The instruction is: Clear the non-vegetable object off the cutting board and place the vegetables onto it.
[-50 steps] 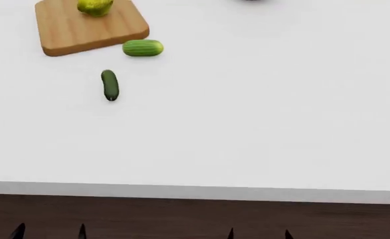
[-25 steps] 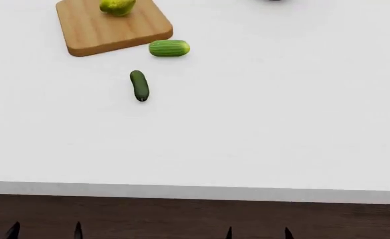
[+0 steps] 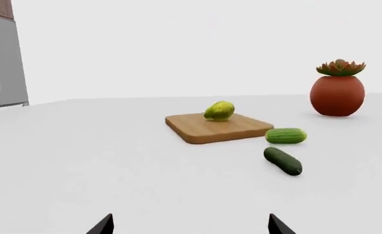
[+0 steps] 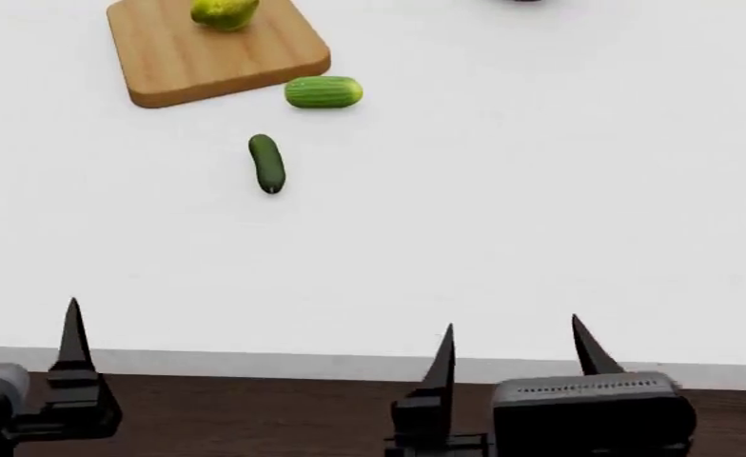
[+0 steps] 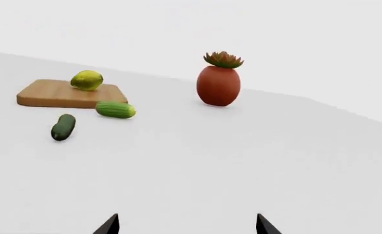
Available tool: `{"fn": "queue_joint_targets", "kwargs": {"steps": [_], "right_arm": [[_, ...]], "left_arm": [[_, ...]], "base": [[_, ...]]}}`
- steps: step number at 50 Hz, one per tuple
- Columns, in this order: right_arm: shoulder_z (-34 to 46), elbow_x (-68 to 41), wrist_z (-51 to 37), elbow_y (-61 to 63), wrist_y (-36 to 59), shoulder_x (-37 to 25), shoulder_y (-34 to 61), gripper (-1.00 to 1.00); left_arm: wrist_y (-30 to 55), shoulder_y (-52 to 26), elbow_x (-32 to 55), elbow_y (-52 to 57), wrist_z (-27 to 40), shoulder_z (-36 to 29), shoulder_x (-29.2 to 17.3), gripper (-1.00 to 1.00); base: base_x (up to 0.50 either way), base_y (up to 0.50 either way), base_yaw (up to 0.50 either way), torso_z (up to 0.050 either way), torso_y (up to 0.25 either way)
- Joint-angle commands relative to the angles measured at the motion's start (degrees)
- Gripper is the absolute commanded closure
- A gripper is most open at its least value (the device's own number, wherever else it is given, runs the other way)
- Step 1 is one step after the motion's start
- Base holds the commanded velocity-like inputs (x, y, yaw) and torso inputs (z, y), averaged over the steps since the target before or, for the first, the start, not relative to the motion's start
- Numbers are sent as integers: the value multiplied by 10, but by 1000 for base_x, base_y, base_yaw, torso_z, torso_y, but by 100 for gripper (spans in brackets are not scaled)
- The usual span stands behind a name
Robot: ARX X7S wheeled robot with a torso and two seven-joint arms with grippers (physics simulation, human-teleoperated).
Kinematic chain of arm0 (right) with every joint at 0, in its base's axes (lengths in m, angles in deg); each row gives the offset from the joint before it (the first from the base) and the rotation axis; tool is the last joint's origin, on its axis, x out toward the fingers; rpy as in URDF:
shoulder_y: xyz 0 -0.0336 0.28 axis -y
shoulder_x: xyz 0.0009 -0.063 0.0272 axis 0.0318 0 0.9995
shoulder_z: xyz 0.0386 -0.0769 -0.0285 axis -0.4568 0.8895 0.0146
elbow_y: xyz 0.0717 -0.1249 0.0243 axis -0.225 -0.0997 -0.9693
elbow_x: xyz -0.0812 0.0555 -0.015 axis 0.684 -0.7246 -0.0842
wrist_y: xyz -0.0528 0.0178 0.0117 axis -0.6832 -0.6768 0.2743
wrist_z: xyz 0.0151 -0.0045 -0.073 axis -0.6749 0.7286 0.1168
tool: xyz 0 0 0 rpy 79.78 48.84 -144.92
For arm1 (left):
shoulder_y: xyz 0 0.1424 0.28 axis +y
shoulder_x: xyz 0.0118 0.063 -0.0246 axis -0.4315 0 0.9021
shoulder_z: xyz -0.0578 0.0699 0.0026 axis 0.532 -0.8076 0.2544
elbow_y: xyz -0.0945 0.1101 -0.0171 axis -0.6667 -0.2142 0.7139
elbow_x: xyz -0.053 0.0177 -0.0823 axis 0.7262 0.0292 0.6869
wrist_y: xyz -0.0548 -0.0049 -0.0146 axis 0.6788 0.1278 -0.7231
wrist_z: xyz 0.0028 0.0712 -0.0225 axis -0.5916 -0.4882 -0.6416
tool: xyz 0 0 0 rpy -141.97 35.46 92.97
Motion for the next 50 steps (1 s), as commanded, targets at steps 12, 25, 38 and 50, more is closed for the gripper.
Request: {"fn": "queue_joint_targets", "kwargs": {"steps": [12, 25, 38, 50], "right_arm": [[-40, -40, 76, 132, 403, -25, 295, -100], [-4, -54, 112, 43, 485, -64, 496, -100], [38, -72, 159, -150, 477, -72, 662, -100], [81, -64, 180, -286, 409, -69, 742, -100]], "left_arm": [[289, -241, 83, 85, -54, 56, -77, -100], [380, -450, 81, -33, -83, 5, -130, -100], [420, -589, 106, -151, -144, -37, -143, -100], [395, -654, 97, -237, -153, -50, -133, -100]], "base": [[0, 0, 0, 0, 0], [0, 0, 0, 0, 0], [0, 0, 0, 0, 0], [280, -55, 0, 0, 0]]}}
